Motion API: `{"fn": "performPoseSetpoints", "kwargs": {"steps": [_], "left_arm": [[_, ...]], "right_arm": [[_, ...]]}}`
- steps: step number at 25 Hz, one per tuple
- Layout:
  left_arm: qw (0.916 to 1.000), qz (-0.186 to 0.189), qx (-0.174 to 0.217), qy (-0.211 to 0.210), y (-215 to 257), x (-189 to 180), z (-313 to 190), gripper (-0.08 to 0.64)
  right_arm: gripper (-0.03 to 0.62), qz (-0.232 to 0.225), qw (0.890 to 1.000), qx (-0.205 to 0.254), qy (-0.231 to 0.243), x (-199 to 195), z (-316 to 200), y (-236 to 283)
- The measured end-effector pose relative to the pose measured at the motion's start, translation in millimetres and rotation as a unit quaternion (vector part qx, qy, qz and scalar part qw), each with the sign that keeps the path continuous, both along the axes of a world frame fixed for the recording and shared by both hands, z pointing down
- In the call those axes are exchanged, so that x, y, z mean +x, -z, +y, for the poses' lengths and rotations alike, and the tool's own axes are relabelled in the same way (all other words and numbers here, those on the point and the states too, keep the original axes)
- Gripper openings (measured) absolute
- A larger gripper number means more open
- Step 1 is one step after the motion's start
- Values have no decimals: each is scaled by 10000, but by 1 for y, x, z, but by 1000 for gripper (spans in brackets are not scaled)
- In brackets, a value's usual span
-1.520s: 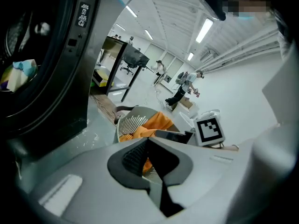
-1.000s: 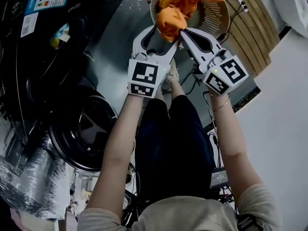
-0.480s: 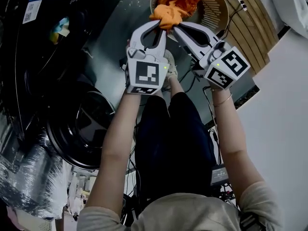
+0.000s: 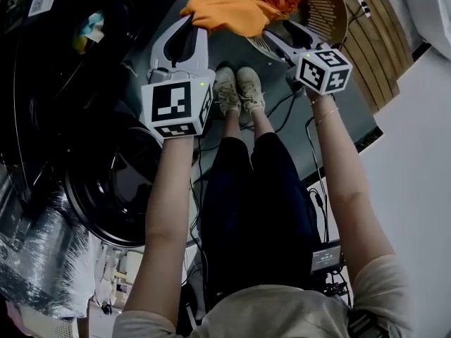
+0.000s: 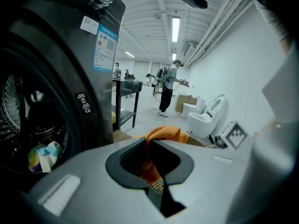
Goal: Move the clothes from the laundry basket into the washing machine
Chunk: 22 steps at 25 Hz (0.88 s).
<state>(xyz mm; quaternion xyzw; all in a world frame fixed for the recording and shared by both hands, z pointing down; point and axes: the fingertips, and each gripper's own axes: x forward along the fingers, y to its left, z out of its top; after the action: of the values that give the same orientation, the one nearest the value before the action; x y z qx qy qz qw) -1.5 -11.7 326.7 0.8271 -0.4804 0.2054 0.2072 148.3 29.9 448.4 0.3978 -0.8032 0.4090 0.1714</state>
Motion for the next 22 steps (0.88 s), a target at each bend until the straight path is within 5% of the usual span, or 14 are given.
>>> {"fn": "performPoseSetpoints", "kwargs": {"steps": [7, 14, 15, 17, 22], "left_arm": [[9997, 175, 50, 170, -2, -11, -6, 32], [9984, 460, -74, 335, -14, -14, 3, 32], [9982, 494, -77, 341, -15, -14, 4, 32], [9979, 536, -53, 370, -19, -14, 3, 32], [9962, 670, -178, 519, -30, -15, 4, 34]], "right_arm": [[275, 474, 9883, -1425, 246, -6, 1, -111], [268, -284, 9702, -2346, 534, -29, 8, -158], [228, -301, 9688, -2387, 594, -31, 7, -161], [8, -51, 9701, -2288, 805, -31, 2, -163], [6, -92, 9811, -1681, 950, -31, -2, -135]]}}
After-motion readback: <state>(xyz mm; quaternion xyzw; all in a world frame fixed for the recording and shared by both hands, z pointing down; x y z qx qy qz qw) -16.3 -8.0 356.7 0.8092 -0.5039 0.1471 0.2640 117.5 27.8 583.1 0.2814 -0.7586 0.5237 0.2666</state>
